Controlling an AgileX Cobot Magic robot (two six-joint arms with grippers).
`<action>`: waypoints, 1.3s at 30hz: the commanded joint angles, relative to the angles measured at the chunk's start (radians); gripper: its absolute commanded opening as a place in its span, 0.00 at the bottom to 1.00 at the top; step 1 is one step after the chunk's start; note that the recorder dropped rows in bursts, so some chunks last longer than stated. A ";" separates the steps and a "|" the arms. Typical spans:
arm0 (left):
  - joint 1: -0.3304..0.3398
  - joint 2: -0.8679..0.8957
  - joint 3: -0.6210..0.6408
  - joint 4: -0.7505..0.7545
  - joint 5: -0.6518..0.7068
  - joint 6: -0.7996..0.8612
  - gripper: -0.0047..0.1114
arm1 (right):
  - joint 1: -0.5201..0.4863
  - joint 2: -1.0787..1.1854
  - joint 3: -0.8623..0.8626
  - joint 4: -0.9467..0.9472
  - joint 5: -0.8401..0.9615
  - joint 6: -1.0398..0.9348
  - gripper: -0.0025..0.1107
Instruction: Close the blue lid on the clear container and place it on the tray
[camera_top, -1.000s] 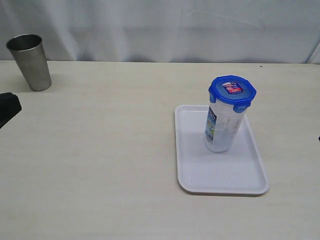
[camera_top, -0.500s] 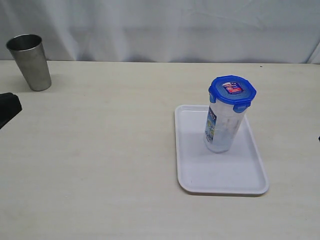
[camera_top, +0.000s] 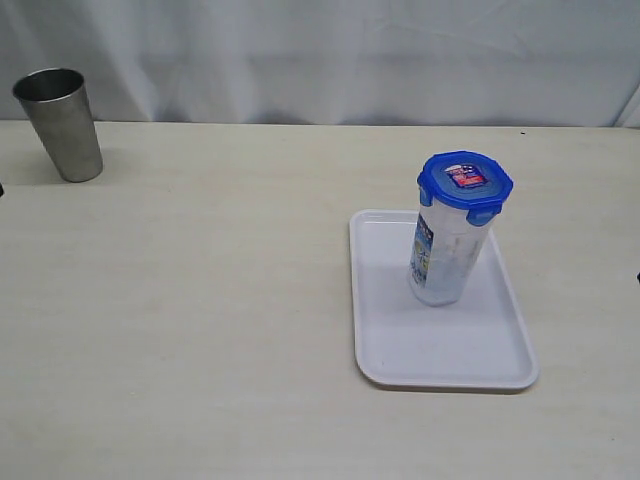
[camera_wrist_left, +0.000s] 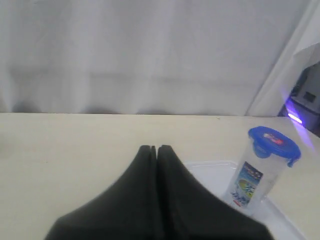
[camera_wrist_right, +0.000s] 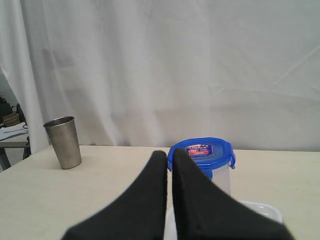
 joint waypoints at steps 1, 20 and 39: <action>0.000 -0.005 0.004 -0.370 0.078 0.392 0.04 | 0.001 -0.004 0.006 -0.002 0.006 -0.003 0.06; 0.141 -0.179 0.006 -0.782 0.259 0.983 0.04 | 0.001 -0.004 0.006 -0.002 0.006 -0.003 0.06; 0.405 -0.518 0.154 -0.788 0.279 0.983 0.04 | 0.001 -0.004 0.006 -0.002 0.006 -0.003 0.06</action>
